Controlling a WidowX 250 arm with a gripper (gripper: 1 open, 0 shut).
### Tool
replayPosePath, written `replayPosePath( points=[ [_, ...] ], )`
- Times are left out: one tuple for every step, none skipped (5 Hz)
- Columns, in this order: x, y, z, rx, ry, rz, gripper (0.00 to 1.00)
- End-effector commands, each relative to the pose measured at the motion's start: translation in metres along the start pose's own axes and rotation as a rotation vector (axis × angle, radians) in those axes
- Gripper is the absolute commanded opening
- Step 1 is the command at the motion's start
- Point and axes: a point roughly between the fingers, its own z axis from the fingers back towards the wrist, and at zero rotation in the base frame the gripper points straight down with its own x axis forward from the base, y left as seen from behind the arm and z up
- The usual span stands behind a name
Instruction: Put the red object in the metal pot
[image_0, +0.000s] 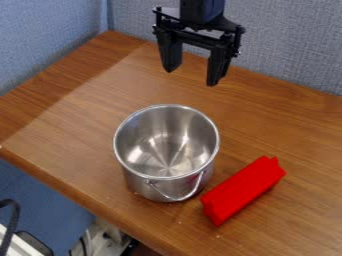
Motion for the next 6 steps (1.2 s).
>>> replayPosePath(
  points=[
    [-0.004, 0.0, -0.008, -0.002, 0.015, 0.048, 1.0],
    [-0.017, -0.014, -0.014, 0.005, 0.034, 0.012, 1.0],
    [-0.031, -0.027, -0.011, 0.014, 0.005, -0.025, 1.0],
    [-0.052, -0.05, -0.004, 0.008, -0.01, -0.044, 1.0],
    [-0.064, -0.074, -0.004, 0.01, -0.023, -0.047, 1.0],
    [-0.069, -0.083, -0.015, 0.02, -0.055, -0.178, 1.0]
  ],
)
